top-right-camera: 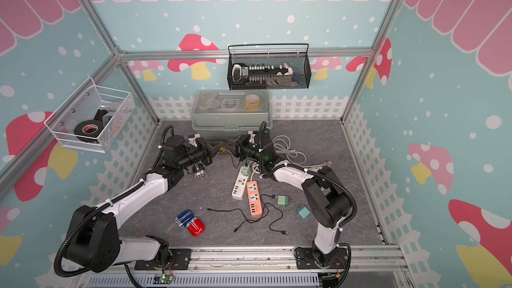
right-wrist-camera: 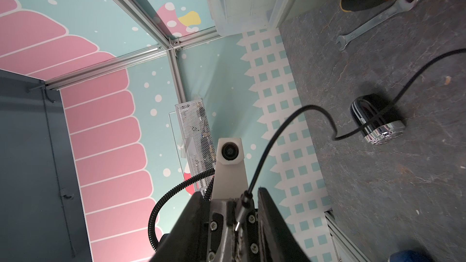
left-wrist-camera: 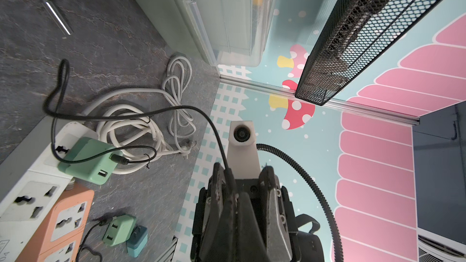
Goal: Charge the electric shaver
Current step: Pick up the charging cable from the center of the board.
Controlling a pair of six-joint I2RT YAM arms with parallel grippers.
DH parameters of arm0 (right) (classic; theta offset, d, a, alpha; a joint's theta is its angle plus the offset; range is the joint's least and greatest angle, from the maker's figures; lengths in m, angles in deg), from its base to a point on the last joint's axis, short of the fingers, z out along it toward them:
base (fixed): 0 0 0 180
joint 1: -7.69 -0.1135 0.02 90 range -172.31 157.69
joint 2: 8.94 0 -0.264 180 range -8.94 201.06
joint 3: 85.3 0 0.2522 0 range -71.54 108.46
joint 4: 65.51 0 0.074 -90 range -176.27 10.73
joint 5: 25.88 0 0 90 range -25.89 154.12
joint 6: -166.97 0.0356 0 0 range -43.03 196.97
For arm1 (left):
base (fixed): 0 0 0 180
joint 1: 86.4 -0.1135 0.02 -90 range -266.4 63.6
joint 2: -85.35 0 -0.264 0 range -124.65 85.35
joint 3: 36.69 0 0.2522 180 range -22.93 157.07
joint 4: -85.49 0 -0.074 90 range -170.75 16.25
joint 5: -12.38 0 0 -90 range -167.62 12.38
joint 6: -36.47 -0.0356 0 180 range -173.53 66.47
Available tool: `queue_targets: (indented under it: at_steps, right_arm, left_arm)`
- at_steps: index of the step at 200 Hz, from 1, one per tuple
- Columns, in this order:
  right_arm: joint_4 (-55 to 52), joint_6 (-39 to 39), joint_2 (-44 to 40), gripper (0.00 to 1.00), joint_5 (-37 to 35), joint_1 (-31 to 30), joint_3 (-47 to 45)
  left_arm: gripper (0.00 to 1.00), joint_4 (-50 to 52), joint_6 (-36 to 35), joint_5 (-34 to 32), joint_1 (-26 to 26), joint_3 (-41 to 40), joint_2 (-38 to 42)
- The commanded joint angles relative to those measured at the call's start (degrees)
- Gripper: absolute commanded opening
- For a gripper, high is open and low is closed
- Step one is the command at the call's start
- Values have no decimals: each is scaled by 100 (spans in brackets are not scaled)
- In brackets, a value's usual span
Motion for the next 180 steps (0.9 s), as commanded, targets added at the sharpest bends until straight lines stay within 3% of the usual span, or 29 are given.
queue_targets:
  at_steps: [1, 50, 84, 97, 139, 162, 180]
  right_arm:
    - [189, 229, 160, 36, 65, -78, 119]
    - [485, 454, 377, 26, -227, -66, 207]
    - [483, 443, 393, 10, -317, -65, 278]
    - [519, 436, 374, 0, -346, -65, 266]
    - [505, 380, 270, 0, -370, -65, 157]
    - [503, 229, 234, 0, -263, -66, 134]
    - [481, 79, 165, 0, -171, -65, 70]
  left_arm:
    - [0, -55, -83, 59, -25, -81, 113]
    - [0, 4, -112, 70, -25, -116, 156]
    - [0, 35, -123, 47, -25, -169, 195]
    - [0, 56, -144, 48, -22, -177, 192]
    - [0, 278, -224, -125, -36, -179, 316]
    - [31, 710, -294, -353, -40, -128, 477]
    - [42, 757, -169, -589, -34, -163, 529]
